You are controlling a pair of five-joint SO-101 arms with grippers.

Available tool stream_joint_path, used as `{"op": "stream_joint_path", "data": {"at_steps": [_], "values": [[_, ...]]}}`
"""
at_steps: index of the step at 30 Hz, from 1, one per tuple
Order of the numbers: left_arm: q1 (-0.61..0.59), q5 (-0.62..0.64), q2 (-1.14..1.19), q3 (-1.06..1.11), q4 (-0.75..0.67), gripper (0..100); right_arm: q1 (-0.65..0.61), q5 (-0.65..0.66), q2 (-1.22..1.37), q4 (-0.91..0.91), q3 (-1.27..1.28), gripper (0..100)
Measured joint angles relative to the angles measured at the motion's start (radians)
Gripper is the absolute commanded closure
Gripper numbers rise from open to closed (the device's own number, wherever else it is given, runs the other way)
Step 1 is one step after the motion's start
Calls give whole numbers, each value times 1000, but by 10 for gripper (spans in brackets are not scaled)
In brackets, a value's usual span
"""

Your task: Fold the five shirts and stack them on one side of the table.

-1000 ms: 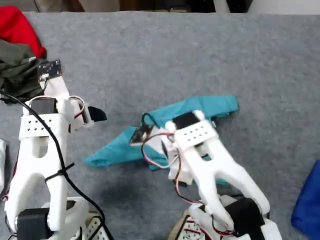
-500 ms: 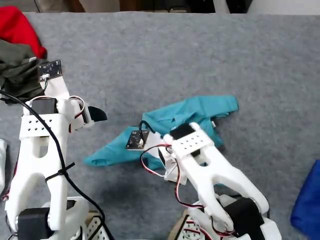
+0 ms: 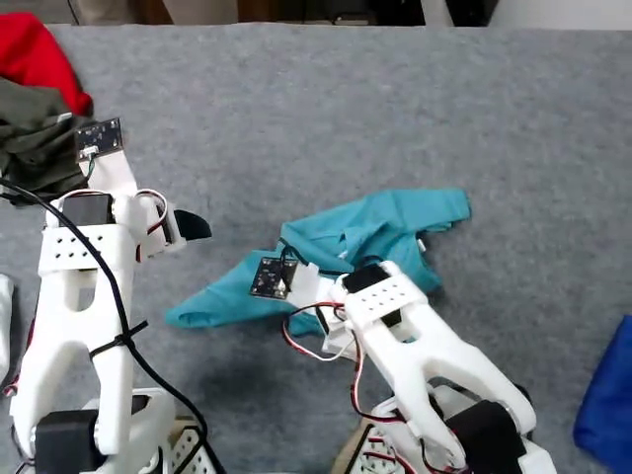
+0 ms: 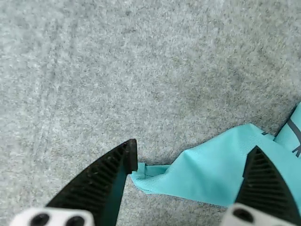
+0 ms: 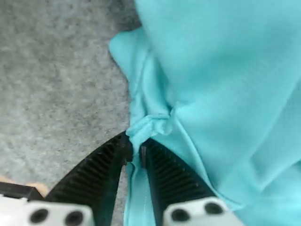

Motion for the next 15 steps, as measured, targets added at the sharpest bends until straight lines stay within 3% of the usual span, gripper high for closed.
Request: {"op": "stream_joint_path", "data": {"at_steps": [4, 7, 15], "values": [[0, 0, 0, 0, 0, 640, 54, 0, -2, 34, -17, 993], [0, 0, 0, 0, 0, 640, 166, 44, 3, 144, -110, 993], [0, 0, 0, 0, 0, 640, 419, 117, 3, 442, -628, 993]]}}
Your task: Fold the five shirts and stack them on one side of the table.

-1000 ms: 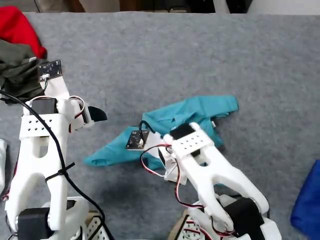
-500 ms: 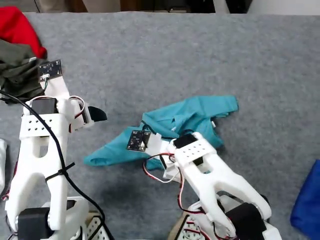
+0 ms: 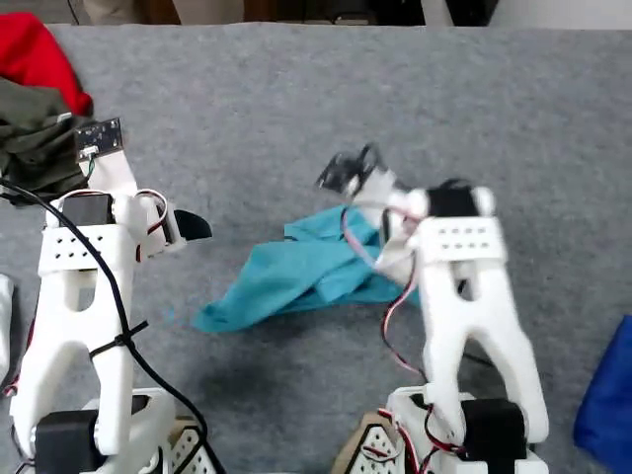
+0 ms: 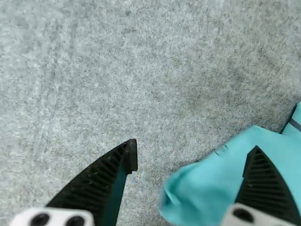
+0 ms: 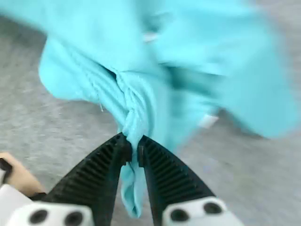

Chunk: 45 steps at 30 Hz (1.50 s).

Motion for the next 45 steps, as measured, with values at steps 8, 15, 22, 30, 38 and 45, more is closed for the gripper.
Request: {"op": "stream_joint_path", "data": {"at_steps": [8, 15, 22, 30, 38, 45], "values": [[0, 0, 0, 0, 0, 640, 23, 18, 0, 135, -433, 993], [89, 2, 0, 69, 0, 640, 23, 18, 0, 137, -667, 993], [232, 55, 0, 106, 0, 640, 23, 18, 0, 138, -839, 993], [540, 247, 0, 110, 6, 640, 28, 18, 46, 138, -845, 993], [677, 351, 0, 132, -288, 640, 121, 18, 221, 138, -845, 993], [689, 310, 144, 199, -457, 641, 155, 18, 238, 138, -845, 993]]}}
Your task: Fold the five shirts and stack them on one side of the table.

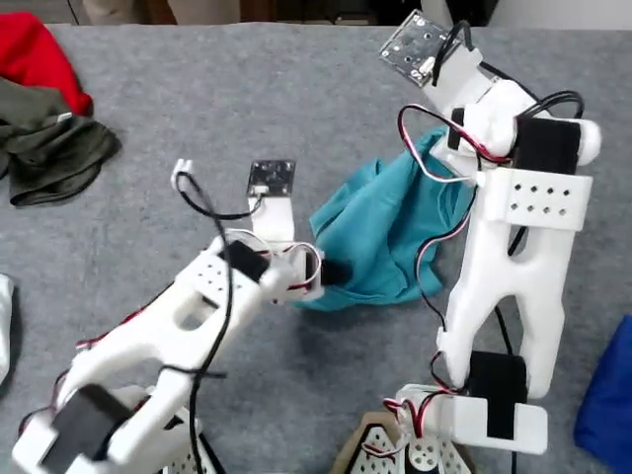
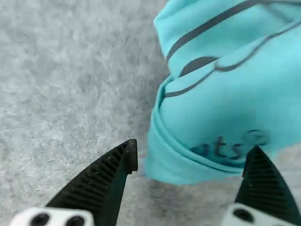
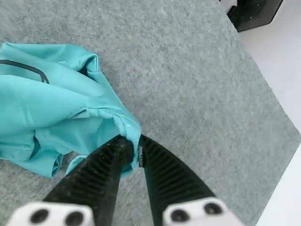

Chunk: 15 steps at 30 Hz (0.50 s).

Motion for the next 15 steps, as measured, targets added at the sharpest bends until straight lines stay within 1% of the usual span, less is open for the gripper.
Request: {"op": "stream_joint_path", "data": {"at_steps": [2, 4, 6, 10, 11, 12, 15], "values": [[-3, 0, 71, 0, -6, 644, 0, 0, 0, 0, 0, 993], [-2, 0, 140, -5, -6, 689, -2, 0, 0, 0, 0, 993], [-2, 0, 201, -28, -6, 771, -2, 0, 5, 0, 0, 993], [0, -5, 258, -92, -12, 970, -2, 0, 9, 0, 0, 993], [0, -8, 259, -106, -9, 989, -2, 0, 9, 0, 0, 993], [0, -8, 261, -123, 3, 969, -2, 0, 9, 0, 0, 993], [0, -11, 265, -186, 89, 983, -3, 0, 9, 0, 0, 993]]}}
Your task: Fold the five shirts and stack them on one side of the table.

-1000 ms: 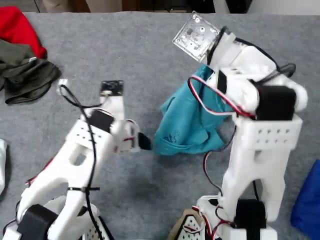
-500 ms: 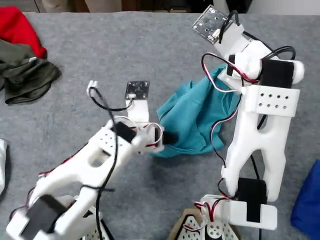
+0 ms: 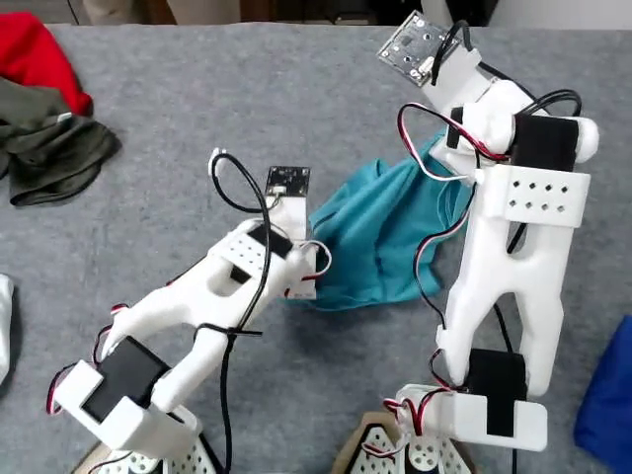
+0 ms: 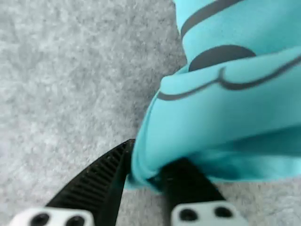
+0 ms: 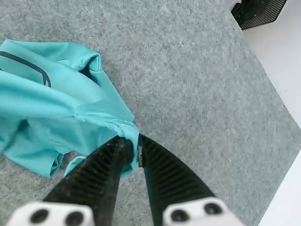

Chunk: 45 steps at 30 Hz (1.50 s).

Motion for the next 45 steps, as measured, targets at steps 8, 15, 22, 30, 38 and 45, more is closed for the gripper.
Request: {"op": "stream_joint_path", "data": {"at_steps": [8, 15, 22, 30, 38, 45], "values": [[-149, -48, 3, -356, 342, 981, 15, 0, 0, 0, 0, 993], [-365, -181, 14, -770, 595, 981, 20, 0, 0, 0, 0, 993], [-491, -318, 14, -1169, 760, 981, 18, -11, 0, 0, 0, 993], [-652, -428, 12, -1504, 789, 981, 52, -54, 2, -49, 11, 993], [-729, -450, 12, -1468, 845, 981, 55, -58, 2, -52, 143, 993], [-752, -450, 12, -1229, 845, 981, -68, -110, 3, -46, 242, 991]]}}
